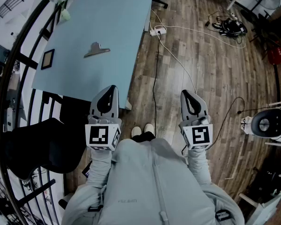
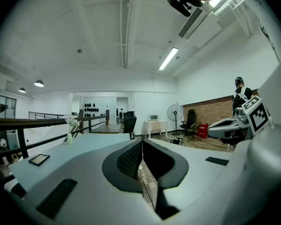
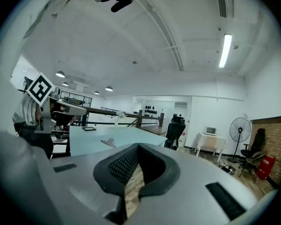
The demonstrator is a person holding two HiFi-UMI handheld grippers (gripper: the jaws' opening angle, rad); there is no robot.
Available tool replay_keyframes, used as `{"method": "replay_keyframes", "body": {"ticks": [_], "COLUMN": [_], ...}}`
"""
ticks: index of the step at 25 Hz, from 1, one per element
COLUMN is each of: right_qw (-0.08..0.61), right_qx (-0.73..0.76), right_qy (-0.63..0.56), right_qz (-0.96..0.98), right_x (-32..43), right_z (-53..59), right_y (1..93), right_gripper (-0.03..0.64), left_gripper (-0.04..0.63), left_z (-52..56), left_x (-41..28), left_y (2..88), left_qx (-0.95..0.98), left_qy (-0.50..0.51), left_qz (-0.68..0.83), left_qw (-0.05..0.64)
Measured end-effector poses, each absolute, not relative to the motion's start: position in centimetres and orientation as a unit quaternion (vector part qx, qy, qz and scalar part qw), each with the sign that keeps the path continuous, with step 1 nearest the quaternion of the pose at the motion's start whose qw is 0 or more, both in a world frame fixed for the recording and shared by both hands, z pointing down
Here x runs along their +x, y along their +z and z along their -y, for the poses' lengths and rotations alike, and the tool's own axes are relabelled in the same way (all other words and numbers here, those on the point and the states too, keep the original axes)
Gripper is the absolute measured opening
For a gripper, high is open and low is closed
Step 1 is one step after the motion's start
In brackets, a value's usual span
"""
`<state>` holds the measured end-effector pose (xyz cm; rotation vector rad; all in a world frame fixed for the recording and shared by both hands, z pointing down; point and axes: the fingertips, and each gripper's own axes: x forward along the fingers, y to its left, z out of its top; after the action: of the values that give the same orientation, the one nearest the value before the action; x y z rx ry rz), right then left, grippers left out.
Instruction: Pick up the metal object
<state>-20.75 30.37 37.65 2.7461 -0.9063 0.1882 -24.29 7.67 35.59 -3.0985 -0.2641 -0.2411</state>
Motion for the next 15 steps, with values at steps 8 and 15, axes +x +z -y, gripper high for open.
{"method": "replay_keyframes", "body": {"ticks": [8,15], "right_qw": [0.113,0.106], "right_qx": [0.945,0.944], "right_qy": [0.066,0.073], "right_qz": [0.3,0.303], "right_x": [-20.1,-19.8], "right_z": [-32.3,-33.0], "right_y": [38.0,38.8], "right_gripper": [0.025,0.025], "left_gripper": [0.028,0.028], "left_z": [-9.3,-10.3], "left_x": [-23.4,-22.7], "left_y": [35.5,35.8], "left_qx": [-0.993,-0.993], "left_qy": [-0.075,-0.077], "left_qz": [0.091,0.093], "left_qw": [0.016,0.018]}}
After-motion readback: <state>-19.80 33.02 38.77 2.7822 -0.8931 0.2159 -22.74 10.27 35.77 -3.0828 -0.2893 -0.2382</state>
